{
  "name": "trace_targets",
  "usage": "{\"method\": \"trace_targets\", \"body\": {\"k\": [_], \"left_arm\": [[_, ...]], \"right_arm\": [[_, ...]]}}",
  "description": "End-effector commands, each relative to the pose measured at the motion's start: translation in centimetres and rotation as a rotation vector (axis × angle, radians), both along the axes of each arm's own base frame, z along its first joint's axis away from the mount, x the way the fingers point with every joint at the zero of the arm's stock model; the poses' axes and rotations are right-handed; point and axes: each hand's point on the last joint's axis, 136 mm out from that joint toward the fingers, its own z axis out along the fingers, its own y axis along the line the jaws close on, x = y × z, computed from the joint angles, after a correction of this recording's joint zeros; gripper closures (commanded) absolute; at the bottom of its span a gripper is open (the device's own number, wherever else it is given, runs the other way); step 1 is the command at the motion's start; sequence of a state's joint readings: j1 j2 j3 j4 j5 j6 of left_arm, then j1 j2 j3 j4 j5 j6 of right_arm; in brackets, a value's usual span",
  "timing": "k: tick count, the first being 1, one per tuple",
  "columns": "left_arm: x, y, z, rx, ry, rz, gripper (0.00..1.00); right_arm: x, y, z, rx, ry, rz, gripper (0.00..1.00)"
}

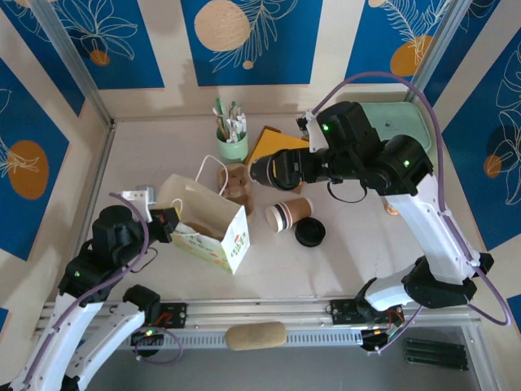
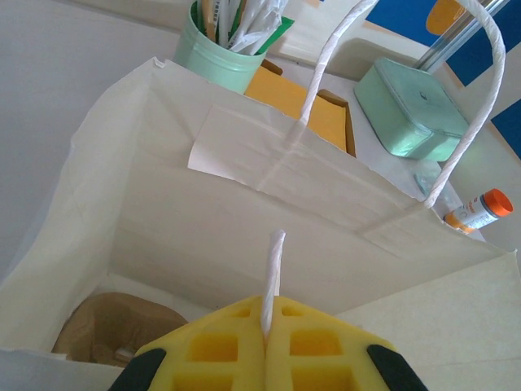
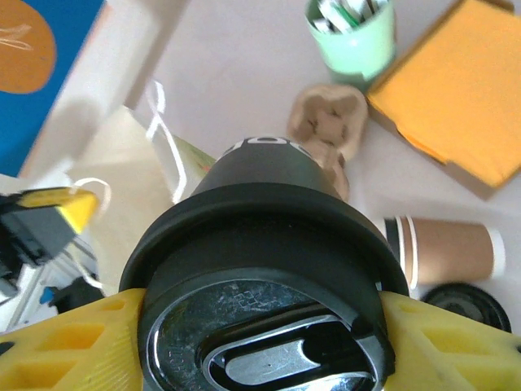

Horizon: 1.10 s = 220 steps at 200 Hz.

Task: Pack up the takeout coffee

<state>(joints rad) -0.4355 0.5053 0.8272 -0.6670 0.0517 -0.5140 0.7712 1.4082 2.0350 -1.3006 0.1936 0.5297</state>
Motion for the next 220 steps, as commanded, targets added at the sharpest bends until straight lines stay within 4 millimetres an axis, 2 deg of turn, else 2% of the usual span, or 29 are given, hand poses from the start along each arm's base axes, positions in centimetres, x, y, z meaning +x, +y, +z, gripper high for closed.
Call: {"method": "trace_targets", "body": {"k": [1, 27, 56, 112, 150, 220], "left_arm": [[0.1, 0.0, 0.1, 0.009, -0.026, -0.012, 1.0], [0.1, 0.0, 0.4, 0.006, -0.034, -0.012, 1.0], [0.1, -0.1, 0.5, 0.006, -0.038, -0.016, 1.0], [0.1, -0.2, 0.6, 0.0, -0.046, -0.017, 1.0], [0.2, -0.1, 0.6, -0.001, -0.049, -0.015, 1.0], [0.3, -0.1, 0.7, 0.0, -0.048, -0.013, 1.0]], "right_arm": [[-0.9, -0.9, -4.0, -0.071, 0.138, -0.031, 0.5], [-1.9, -1.7, -9.2, -0.209, 0.267, -0.039, 0.51], [-3.3, -1.5, -14.5, -0.337, 0.397, -0.006, 0.51], [-5.5, -0.6, -22.5, -0.563, 0.543, 0.062, 0.51], [-5.7, -0.2, -25.2, -0.612, 0.528, 0.051, 0.51], [-5.8, 0.2, -27.5, -0.606, 0.456, 0.019, 0.51]]}}
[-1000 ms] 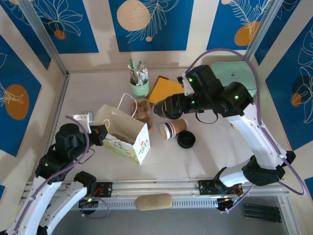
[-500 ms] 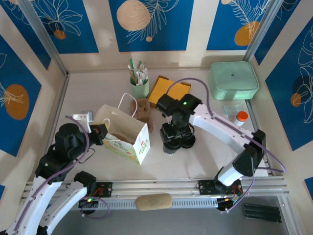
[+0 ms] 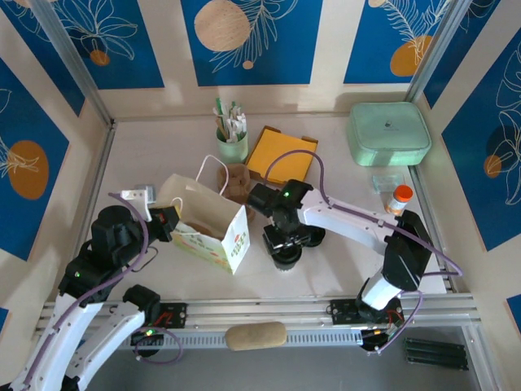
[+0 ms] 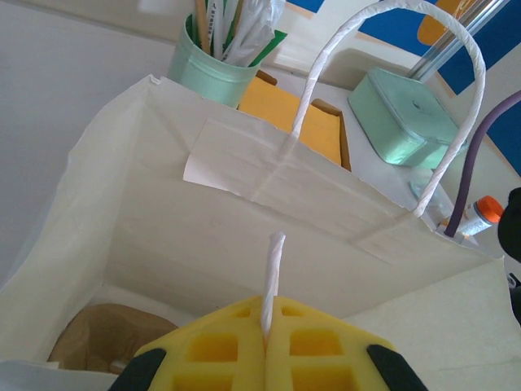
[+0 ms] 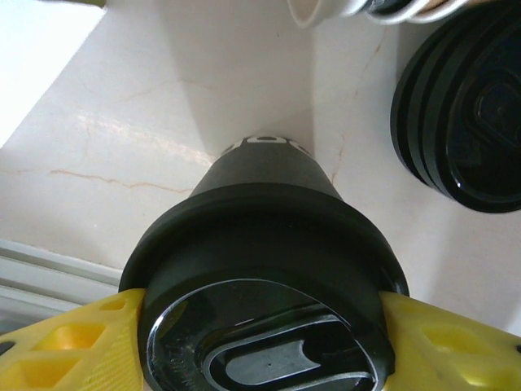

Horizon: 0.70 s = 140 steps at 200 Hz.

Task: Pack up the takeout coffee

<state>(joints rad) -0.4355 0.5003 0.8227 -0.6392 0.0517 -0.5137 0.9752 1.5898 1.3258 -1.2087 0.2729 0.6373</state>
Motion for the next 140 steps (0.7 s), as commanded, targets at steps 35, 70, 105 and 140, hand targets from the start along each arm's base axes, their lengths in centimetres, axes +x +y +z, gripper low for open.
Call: {"method": "trace_targets", "body": {"k": [35, 70, 105, 140], "left_arm": [[0.1, 0.0, 0.1, 0.012, -0.021, -0.008, 1.0], [0.1, 0.0, 0.1, 0.009, -0.017, -0.009, 1.0], [0.1, 0.0, 0.1, 0.006, -0.017, -0.007, 1.0], [0.1, 0.0, 0.0, 0.004, -0.013, -0.006, 1.0]], "right_arm": [[0.1, -0.3, -1.1, 0.01, -0.054, -0.044, 0.5], [-0.1, -0.5, -1.5, 0.017, -0.086, -0.055, 0.47], [-0.3, -0.8, -2.1, 0.011, -0.105, -0.063, 0.44], [-0.7, -0.8, -2.5, 0.004, -0.112, -0.061, 0.42]]}}
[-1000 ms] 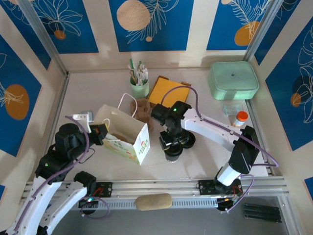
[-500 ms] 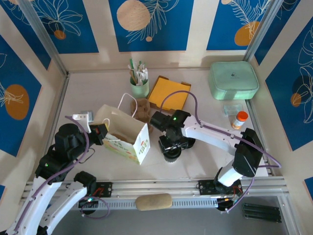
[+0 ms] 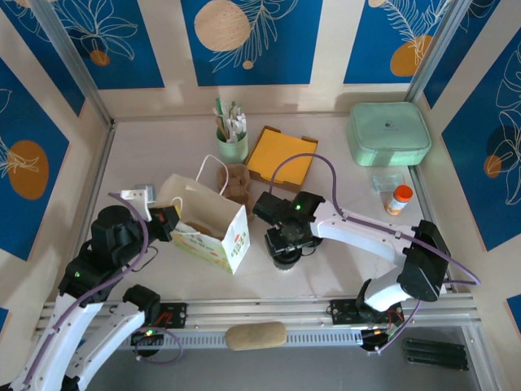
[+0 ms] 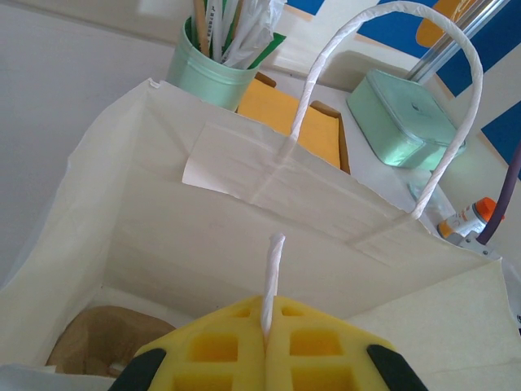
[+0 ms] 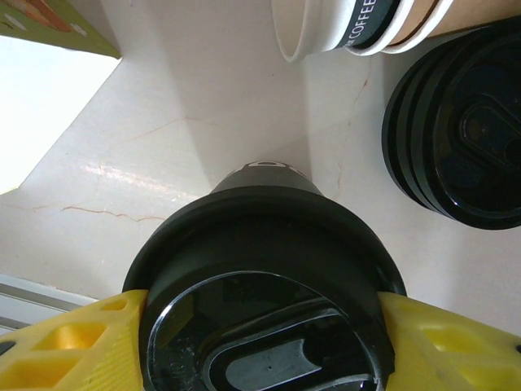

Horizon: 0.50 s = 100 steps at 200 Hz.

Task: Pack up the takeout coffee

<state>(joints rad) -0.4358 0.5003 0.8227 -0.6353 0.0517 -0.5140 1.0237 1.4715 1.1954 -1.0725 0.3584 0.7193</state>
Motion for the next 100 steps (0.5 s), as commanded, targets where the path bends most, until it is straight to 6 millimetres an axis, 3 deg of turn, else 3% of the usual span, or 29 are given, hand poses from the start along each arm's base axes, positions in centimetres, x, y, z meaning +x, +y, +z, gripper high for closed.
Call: {"method": "trace_targets", "body": {"k": [1, 66, 100], "left_arm": [[0.08, -0.02, -0.05, 0.006, -0.01, -0.006, 1.0], [0.02, 0.09, 0.03, 0.003, -0.013, -0.001, 1.0], [0.03, 0.12, 0.0, 0.001, -0.013, 0.002, 1.0]], "right_arm": [[-0.71, -0.7, -2.4, -0.059, 0.026, -0.025, 0.42], [-1.57, -0.99, -2.93, -0.066, 0.015, -0.037, 0.42], [-1.24, -1.06, -2.06, -0.049, -0.021, -0.045, 0.46]]}}
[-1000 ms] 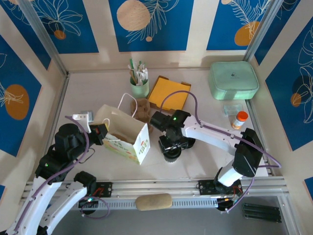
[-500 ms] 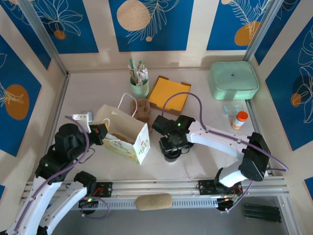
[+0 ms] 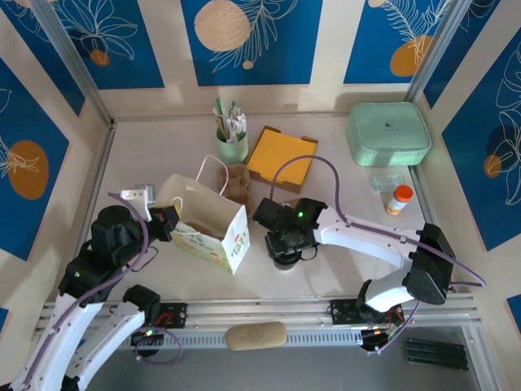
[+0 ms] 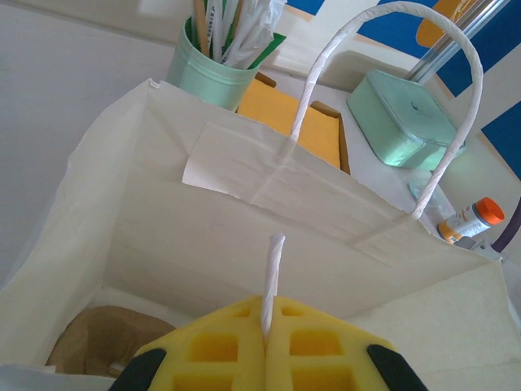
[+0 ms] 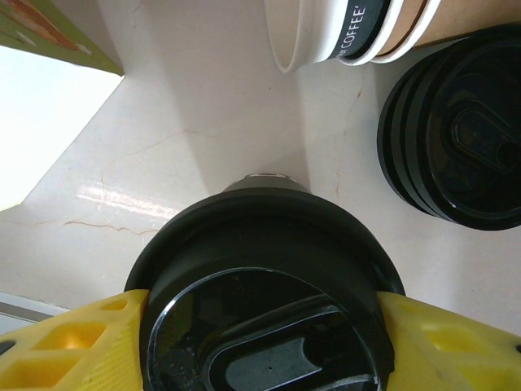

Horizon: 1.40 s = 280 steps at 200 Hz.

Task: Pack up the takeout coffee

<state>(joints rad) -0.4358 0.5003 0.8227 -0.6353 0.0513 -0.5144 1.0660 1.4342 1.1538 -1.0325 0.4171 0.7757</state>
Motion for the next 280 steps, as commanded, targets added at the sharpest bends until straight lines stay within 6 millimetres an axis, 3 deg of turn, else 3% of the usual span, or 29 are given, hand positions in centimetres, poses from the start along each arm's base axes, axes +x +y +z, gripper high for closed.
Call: {"method": "trace_targets", "body": {"k": [1, 33, 70, 158, 203, 250, 280], "left_arm": [[0.0, 0.1, 0.0, 0.0, -0.014, 0.001, 1.0], [0.0, 0.1, 0.1, -0.001, -0.016, 0.001, 1.0], [0.1, 0.1, 0.2, -0.001, -0.017, 0.0, 1.0], [0.2, -0.2, 0.1, -0.004, -0.016, -0.008, 1.0], [0.3, -0.1, -0.2, -0.001, -0.009, -0.007, 1.0], [0.3, -0.2, -0.3, -0.001, -0.007, -0.005, 1.0], [0.4, -0.2, -0.2, -0.004, -0.007, -0.005, 1.0]], "right_arm": [[-1.0, -1.1, -2.1, -0.06, 0.043, -0.025, 0.46], [-0.5, -0.8, 0.0, -0.021, 0.007, -0.026, 0.48], [0.5, -0.4, 4.4, 0.064, -0.055, -0.027, 0.49], [4.7, -0.5, 19.0, 0.358, -0.311, -0.004, 0.49], [5.4, 0.3, 26.4, 0.488, -0.462, 0.069, 0.49], [3.9, 3.4, 32.0, 0.603, -0.559, 0.224, 0.49], [2.2, 7.4, 33.1, 0.639, -0.522, 0.361, 0.49]]}}
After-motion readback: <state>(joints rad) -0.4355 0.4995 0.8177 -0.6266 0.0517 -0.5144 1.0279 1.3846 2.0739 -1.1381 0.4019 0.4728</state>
